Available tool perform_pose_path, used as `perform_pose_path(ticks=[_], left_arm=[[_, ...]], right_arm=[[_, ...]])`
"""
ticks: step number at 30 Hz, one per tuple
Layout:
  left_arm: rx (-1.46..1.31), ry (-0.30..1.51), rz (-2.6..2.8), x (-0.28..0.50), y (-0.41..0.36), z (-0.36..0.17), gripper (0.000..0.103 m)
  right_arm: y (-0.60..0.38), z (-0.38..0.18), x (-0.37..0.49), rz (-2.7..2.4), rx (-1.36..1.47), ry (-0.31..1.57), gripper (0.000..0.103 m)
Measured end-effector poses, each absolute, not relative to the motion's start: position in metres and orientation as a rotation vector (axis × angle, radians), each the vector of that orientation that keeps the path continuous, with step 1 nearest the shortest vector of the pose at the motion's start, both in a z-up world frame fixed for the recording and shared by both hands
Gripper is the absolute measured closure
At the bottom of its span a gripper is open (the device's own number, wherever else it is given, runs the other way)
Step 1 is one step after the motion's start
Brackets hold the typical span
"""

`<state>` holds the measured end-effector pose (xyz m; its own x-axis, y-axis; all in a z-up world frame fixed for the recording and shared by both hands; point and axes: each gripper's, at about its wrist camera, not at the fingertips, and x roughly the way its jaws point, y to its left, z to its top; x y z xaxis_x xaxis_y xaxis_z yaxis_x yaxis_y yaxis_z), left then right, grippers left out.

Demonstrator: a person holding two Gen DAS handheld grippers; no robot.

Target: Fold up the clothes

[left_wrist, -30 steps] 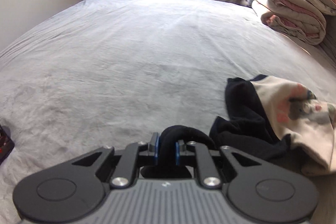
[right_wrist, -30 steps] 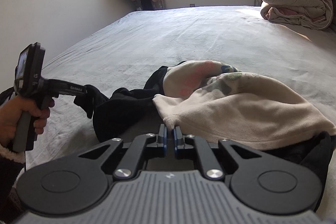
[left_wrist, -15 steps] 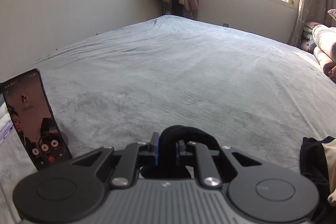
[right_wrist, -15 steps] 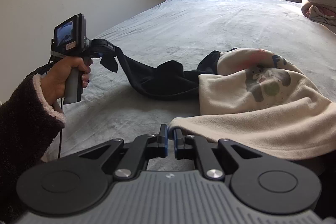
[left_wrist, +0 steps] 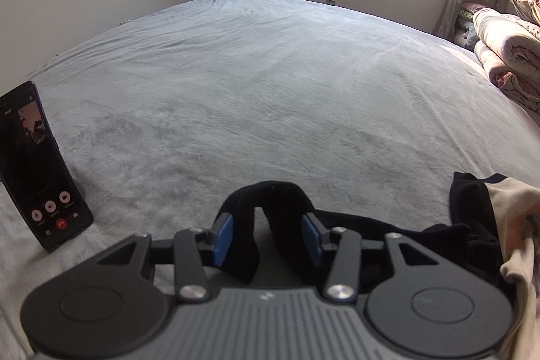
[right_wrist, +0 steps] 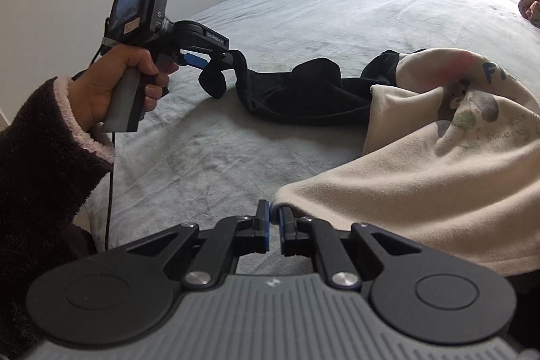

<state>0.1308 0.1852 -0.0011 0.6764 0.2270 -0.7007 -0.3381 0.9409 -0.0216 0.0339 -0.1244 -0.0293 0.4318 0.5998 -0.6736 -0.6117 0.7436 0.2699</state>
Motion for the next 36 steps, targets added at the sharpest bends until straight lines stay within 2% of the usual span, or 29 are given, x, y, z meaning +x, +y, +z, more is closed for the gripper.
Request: perform_pose_path(ticks=[2, 5, 7, 8, 9, 23, 28, 34, 36], left_arm=[[-0.142, 0.77, 0.29, 0.126, 0.177, 0.002, 0.047], [-0.136, 0.785, 0.228, 0.119, 0.161, 0.003, 0.046], [-0.141, 0.8, 0.172, 0.116, 0.148, 0.002, 0.046], [-0.147, 0.809, 0.142, 0.115, 0.141, 0.001, 0.046], [-0.153, 0.818, 0.114, 0.114, 0.135, 0.0, 0.046], [-0.271, 0.971, -0.247, 0.129, 0.039, -0.048, 0.048], [-0.27, 0.951, -0.245, 0.134, 0.029, -0.052, 0.05], [-0.254, 0.92, -0.244, 0.137, 0.03, -0.054, 0.069], [-0.243, 0.916, -0.238, 0.137, 0.032, -0.054, 0.086]], right_arm=[[-0.122, -0.033, 0.036, 0.742, -0.027, 0.844, 0.09], [-0.121, -0.037, 0.039, 0.72, -0.044, 0.851, 0.088], [-0.121, -0.037, 0.038, 0.705, -0.052, 0.84, 0.079], [-0.122, -0.037, 0.038, 0.698, -0.056, 0.834, 0.066], [-0.122, -0.037, 0.037, 0.692, -0.061, 0.829, 0.063], [-0.116, -0.048, 0.032, 0.656, -0.169, 0.801, 0.063], [-0.111, -0.058, 0.035, 0.64, -0.213, 0.804, 0.063], [-0.107, -0.065, 0.038, 0.594, -0.24, 0.779, 0.066], [-0.107, -0.065, 0.039, 0.597, -0.238, 0.783, 0.085]])
